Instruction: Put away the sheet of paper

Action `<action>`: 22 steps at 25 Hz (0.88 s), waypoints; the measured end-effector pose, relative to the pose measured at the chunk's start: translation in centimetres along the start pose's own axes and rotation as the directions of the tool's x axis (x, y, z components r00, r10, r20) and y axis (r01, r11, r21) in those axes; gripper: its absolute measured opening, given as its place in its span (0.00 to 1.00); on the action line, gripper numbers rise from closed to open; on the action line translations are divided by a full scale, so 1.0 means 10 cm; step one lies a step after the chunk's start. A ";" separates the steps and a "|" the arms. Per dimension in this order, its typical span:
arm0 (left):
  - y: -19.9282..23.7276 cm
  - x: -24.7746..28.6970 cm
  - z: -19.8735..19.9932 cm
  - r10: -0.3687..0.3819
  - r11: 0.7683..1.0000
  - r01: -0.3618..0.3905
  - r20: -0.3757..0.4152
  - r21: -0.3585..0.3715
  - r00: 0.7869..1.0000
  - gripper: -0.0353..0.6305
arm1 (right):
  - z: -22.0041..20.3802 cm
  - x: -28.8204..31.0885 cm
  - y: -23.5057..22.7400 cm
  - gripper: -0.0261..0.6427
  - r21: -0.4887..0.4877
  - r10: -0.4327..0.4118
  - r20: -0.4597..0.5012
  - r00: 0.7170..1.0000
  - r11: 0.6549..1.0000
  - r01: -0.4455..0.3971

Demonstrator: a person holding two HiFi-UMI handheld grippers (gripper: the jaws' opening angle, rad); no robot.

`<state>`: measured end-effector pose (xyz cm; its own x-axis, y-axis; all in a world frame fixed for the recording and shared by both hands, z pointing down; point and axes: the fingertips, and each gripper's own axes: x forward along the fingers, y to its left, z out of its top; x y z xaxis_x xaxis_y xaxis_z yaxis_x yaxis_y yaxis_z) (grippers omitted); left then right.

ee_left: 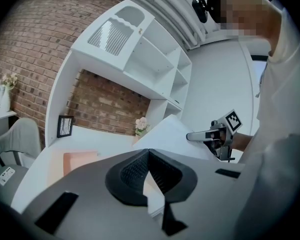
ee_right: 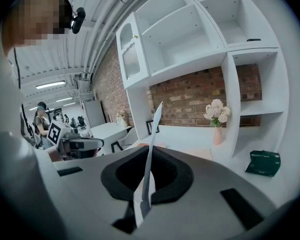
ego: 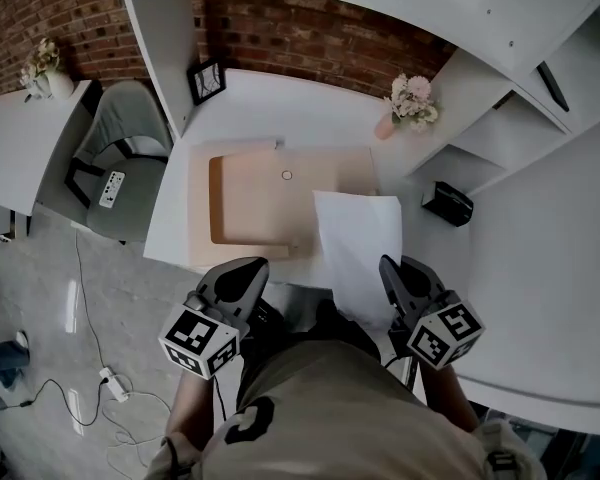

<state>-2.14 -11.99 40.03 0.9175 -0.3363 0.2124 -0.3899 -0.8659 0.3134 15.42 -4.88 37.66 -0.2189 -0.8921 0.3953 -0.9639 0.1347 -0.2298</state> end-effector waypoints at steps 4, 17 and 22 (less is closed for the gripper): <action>0.01 0.13 0.01 0.013 1.000 -0.013 -0.008 -0.004 1.000 0.08 | 0.05 0.08 -0.18 0.08 0.006 0.003 -0.002 1.000 1.000 -0.003; 0.03 0.50 0.20 0.112 0.994 -0.112 -0.032 -0.005 0.993 0.08 | 0.33 0.38 -0.82 0.08 -0.002 0.076 0.002 0.997 0.997 -0.076; 0.01 0.64 0.18 0.112 0.994 -0.113 -0.057 -0.005 0.992 0.08 | 0.33 0.38 -1.09 0.08 0.015 0.047 0.003 0.999 0.999 -0.047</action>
<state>3.80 -14.87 39.72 0.8619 -0.4096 0.2990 -0.4913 -0.8205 0.2922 25.57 -11.16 38.72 -0.2637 -0.8860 0.3815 -0.9500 0.1700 -0.2618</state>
